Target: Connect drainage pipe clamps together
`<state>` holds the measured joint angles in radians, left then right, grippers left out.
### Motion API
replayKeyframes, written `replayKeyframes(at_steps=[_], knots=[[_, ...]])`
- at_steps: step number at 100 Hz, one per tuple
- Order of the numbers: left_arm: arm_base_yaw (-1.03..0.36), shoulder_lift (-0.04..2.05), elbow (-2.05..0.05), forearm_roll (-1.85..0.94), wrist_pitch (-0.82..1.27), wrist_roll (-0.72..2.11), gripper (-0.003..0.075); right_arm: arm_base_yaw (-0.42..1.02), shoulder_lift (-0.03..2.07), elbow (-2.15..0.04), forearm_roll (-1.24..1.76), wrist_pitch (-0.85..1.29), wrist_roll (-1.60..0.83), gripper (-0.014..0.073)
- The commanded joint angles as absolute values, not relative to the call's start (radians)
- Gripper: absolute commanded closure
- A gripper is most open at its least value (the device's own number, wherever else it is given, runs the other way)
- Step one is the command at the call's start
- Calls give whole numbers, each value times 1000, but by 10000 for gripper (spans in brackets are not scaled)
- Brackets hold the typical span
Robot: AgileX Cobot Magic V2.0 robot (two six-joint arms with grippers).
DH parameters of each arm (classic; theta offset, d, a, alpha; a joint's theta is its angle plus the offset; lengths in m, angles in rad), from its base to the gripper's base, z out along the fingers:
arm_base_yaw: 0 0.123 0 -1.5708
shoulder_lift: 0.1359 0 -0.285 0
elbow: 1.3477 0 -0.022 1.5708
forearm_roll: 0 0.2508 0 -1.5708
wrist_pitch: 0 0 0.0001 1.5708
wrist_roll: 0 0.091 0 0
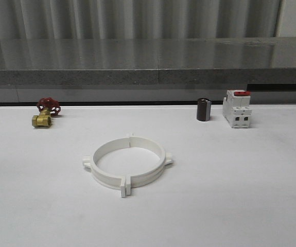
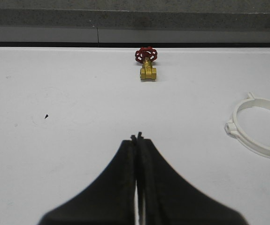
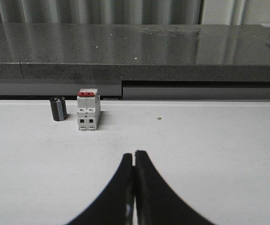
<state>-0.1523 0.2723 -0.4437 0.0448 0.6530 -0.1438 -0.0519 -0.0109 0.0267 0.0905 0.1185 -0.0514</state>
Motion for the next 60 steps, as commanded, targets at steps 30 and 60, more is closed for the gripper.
replayKeyframes(at_steps=[30,60], knots=[[-152,280,-467,41,570,-146,740,-56,-26,13,83,37,-52,711],[-152,143,-232,37,126,-146,740,-56,-26,13,83,37,-52,711]])
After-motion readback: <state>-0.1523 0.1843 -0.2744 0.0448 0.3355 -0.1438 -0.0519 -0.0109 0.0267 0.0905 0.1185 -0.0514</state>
